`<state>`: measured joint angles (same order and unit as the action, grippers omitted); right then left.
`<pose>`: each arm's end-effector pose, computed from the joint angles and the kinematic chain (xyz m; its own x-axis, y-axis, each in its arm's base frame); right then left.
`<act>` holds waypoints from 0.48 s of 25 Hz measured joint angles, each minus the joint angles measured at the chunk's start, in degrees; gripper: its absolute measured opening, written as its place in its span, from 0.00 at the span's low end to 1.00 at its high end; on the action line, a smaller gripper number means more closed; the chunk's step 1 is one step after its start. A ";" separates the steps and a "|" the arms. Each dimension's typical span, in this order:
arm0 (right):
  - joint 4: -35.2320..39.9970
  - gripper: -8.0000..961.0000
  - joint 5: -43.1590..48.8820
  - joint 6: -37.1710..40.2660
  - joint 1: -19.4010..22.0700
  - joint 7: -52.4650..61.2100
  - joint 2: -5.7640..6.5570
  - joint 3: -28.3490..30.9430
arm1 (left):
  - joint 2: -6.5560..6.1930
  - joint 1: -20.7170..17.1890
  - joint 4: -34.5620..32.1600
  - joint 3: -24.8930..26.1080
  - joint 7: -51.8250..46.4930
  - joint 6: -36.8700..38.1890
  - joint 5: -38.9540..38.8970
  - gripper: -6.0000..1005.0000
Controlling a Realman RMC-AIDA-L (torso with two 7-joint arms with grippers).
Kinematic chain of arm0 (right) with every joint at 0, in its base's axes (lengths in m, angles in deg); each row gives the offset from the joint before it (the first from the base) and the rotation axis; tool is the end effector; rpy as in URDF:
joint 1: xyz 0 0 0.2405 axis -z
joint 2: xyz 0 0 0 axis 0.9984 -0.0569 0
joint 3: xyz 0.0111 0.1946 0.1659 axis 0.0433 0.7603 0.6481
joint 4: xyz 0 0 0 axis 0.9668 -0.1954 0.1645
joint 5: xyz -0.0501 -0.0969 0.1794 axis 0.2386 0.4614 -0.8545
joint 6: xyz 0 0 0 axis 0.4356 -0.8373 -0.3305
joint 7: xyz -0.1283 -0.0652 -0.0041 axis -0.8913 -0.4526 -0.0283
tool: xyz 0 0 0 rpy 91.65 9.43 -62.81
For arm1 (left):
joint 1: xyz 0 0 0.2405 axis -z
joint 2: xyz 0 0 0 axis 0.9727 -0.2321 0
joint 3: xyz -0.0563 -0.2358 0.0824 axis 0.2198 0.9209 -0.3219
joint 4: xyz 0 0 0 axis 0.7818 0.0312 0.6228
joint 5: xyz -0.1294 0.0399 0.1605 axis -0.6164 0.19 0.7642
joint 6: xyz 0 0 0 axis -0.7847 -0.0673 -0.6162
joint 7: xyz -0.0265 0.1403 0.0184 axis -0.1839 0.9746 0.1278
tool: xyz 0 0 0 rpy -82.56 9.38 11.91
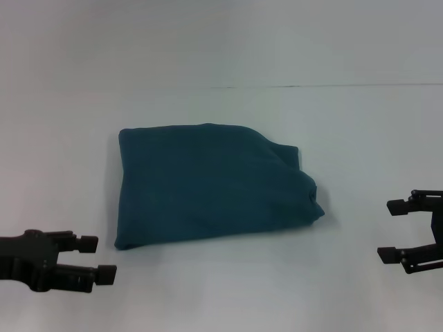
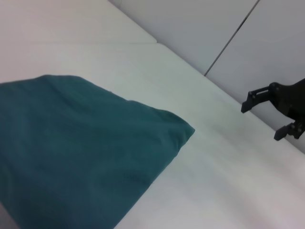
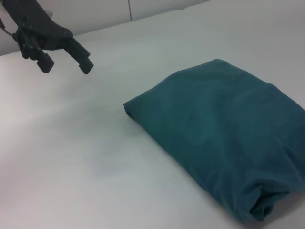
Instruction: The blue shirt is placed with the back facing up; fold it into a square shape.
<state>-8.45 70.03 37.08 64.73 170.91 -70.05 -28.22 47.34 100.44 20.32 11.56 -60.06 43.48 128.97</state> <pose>0.2689 0.2952 0.0724 0.9251 -0.3254 -0.1955 -0.3663 -0.9005 -0.2344 -0.2929 0.2741 0.0645 0.6822 0.6501 0.3347 0.6899 -0.7239 -0.0003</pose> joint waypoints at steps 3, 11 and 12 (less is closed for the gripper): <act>0.02 0.96 0.06 -0.07 -0.48 0.00 0.03 -0.20 | 0.07 0.03 0.02 -0.28 -0.09 -0.07 0.78 0.94; -0.17 0.96 1.73 -1.20 -1.80 0.15 -0.02 -1.39 | 0.09 0.12 0.72 -0.55 -0.40 -0.26 1.07 0.94; -0.20 0.96 1.84 -1.25 -1.88 0.27 -0.02 -1.40 | 0.09 0.15 0.72 -0.57 -0.46 -0.24 1.09 0.94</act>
<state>-8.65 71.87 35.83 62.85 171.19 -70.08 -29.62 47.43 100.59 21.04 11.00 -60.52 43.24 130.06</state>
